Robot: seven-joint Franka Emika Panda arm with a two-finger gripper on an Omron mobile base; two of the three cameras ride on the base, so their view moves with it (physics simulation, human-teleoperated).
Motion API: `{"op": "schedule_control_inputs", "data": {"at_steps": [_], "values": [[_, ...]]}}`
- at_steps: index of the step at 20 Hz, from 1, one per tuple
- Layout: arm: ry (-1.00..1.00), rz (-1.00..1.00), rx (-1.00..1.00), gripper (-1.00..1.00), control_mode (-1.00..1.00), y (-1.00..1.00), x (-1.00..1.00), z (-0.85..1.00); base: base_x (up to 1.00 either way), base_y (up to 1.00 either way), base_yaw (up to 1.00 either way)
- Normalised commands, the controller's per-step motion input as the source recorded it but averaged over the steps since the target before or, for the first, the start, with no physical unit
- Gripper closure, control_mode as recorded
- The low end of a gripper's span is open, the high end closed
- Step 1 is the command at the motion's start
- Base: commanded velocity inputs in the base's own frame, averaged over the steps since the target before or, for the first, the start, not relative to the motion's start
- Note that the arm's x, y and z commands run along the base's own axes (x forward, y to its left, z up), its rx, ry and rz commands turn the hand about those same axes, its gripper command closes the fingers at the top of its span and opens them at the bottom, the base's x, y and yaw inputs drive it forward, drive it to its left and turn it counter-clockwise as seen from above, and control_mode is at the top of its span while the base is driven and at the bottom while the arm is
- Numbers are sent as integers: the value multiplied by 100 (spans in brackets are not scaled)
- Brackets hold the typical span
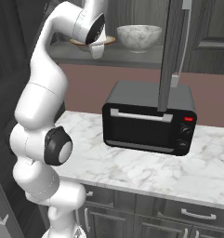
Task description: Move the bowls from the cabinet to the plates on the dining table.
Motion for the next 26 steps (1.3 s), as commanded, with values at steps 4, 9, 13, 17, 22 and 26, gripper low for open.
{"op": "schedule_control_inputs", "data": {"at_steps": [4,9,13,17,22,26], "values": [[0,5,0,-100,-100,0,61,-5,0,0,0],[0,3,0,-100,-100,0,68,-1,0,0,0],[0,4,0,-100,-100,0,67,-2,0,0,0],[0,4,-3,-100,-100,0,61,-7,0,0,0],[0,3,-5,-100,-100,0,53,-8,0,0,0],[0,3,-4,-100,-100,0,53,-6,0,0,0]]}}
